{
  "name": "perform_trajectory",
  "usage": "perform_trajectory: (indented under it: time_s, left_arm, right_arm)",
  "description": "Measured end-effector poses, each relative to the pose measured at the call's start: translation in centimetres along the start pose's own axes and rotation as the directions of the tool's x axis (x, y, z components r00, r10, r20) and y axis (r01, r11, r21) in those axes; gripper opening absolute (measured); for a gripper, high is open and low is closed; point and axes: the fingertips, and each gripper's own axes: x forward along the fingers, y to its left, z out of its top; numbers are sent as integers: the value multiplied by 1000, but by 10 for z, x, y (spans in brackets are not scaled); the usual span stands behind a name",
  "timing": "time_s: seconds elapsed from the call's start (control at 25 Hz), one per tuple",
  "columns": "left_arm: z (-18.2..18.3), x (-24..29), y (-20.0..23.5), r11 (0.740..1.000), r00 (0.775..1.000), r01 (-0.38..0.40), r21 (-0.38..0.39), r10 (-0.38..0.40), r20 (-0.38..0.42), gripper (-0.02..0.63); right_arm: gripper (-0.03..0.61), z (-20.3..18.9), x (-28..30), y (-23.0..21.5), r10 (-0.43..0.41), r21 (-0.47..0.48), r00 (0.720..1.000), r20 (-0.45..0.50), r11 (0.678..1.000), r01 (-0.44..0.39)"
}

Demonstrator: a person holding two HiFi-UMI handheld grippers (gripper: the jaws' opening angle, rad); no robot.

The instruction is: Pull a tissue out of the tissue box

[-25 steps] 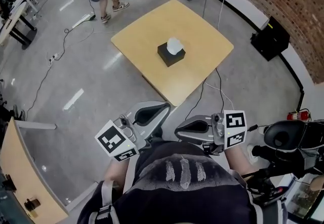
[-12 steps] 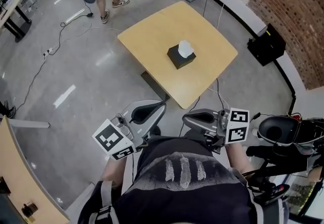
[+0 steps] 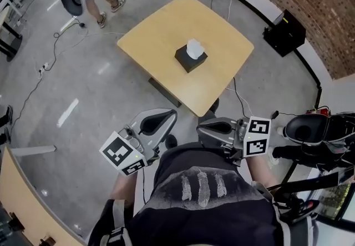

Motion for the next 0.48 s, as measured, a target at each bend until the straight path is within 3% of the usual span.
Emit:
perform_trajectory:
  time_s: [0.16, 0.28, 0.48]
  left_arm:
    - [5, 6, 10, 999, 999, -35, 13, 35, 17, 2]
    - [4, -1, 26, 991, 991, -137, 9, 137, 8, 2]
    - [12, 3, 45, 971, 971, -236, 46, 238, -29, 2]
  right_arm:
    - [0, 7, 0, -22, -28, 11, 1000, -12, 1000, 28]
    - [0, 14, 7, -47, -49, 49, 999, -6, 998, 49]
    - [0, 42, 13, -75, 0, 71, 999, 41, 997, -3]
